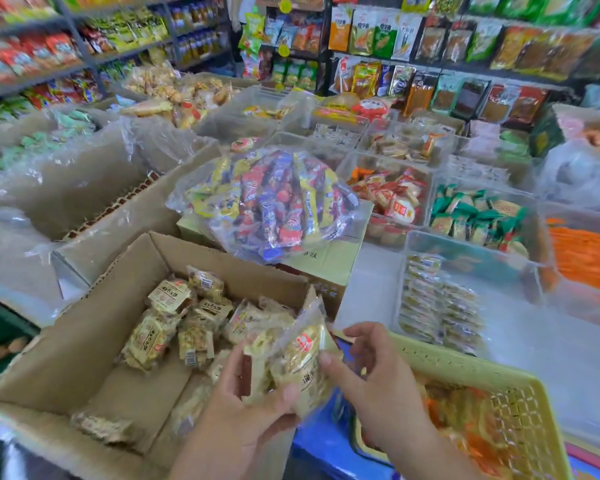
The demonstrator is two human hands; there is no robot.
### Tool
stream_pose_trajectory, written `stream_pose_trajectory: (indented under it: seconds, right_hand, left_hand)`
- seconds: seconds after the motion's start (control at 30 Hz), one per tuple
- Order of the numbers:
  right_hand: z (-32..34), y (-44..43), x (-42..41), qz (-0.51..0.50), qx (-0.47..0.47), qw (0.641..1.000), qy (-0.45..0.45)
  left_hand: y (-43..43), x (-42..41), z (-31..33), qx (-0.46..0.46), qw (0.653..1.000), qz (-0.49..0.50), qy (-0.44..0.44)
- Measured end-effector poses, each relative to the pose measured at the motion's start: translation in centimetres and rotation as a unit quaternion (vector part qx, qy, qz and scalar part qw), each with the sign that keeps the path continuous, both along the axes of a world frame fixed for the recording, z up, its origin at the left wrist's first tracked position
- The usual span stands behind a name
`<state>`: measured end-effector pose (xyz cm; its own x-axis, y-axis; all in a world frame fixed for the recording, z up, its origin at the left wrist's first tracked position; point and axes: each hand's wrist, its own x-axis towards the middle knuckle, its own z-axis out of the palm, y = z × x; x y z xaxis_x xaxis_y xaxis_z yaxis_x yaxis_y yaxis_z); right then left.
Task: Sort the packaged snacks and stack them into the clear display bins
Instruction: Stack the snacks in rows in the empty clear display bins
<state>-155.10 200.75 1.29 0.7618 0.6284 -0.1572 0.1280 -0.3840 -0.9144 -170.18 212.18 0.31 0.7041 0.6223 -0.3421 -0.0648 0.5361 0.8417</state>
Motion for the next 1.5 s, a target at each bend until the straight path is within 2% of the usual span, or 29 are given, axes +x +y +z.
stream_pose_trajectory:
  seconds: [0.07, 0.13, 0.2, 0.27, 0.37, 0.43, 0.53, 0.6, 0.73, 0.87, 0.97, 1.03, 1.17, 1.3, 1.5]
  right_hand:
    - [-0.4, -2.2, 1.8, 0.004, -0.034, 0.999, -0.029]
    - [-0.5, -4.4, 3.5, 0.022, -0.032, 0.999, -0.02]
    - [-0.4, -6.4, 5.1, 0.029, 0.028, 0.994, 0.105]
    - [-0.1, -8.4, 6.8, 0.05, 0.079, 0.958, 0.27]
    - [-0.3, -10.5, 9.4, 0.09, 0.093, 0.922, 0.365]
    - [-1.1, -11.4, 11.4, 0.081, 0.092, 0.921, 0.371]
    - [-2.7, -12.5, 14.6, 0.033, 0.092, 0.924, 0.369]
    - [-3.6, -13.3, 17.3, -0.023, 0.104, 0.932, 0.346]
    - [-4.6, -14.4, 24.9, -0.073, 0.091, 0.964, 0.238]
    - [-6.9, -14.3, 33.8, -0.098, -0.03, 0.994, 0.028]
    - [-9.7, -12.7, 39.7, -0.048, -0.156, 0.976, -0.145]
    - [-11.8, -11.0, 42.6, 0.015, -0.222, 0.953, -0.205]
    - [-15.7, -8.3, 45.4, 0.113, -0.312, 0.918, -0.218]
    - [-17.7, -6.0, 45.8, 0.192, -0.355, 0.899, -0.17]
    - [-18.1, -4.5, 45.8, 0.226, -0.364, 0.898, -0.101]
  left_hand:
    - [-2.3, 2.1, -0.1, 0.036, 0.999, 0.014, 0.006]
    - [-4.6, 4.2, 0.1, 0.091, 0.995, 0.021, 0.021]
    - [-6.8, 6.0, 0.3, 0.158, 0.986, 0.012, 0.042]
    - [-8.8, 7.5, 0.7, 0.221, 0.974, -0.005, 0.053]
    - [-10.9, 9.6, 0.6, 0.271, 0.958, -0.042, 0.085]
    - [-11.3, 11.2, 0.4, 0.271, 0.957, -0.041, 0.097]
    - [-11.2, 14.0, -0.7, 0.195, 0.975, -0.012, 0.103]
    - [-10.8, 15.8, -1.7, 0.164, 0.98, 0.021, 0.109]
    - [-9.5, 19.6, -3.2, 0.105, 0.989, 0.045, 0.095]
    - [-8.3, 24.3, -3.8, 0.065, 0.992, 0.039, 0.099]
    - [-7.9, 27.4, -4.5, 0.047, 0.991, 0.029, 0.119]
    - [-7.9, 28.9, -4.9, 0.036, 0.991, 0.03, 0.125]
    - [-8.0, 30.0, -5.6, -0.023, 0.992, 0.031, 0.123]
    - [-7.6, 30.0, -6.3, -0.056, 0.989, 0.027, 0.136]
    - [-7.9, 29.8, -6.8, -0.085, 0.989, 0.034, 0.114]
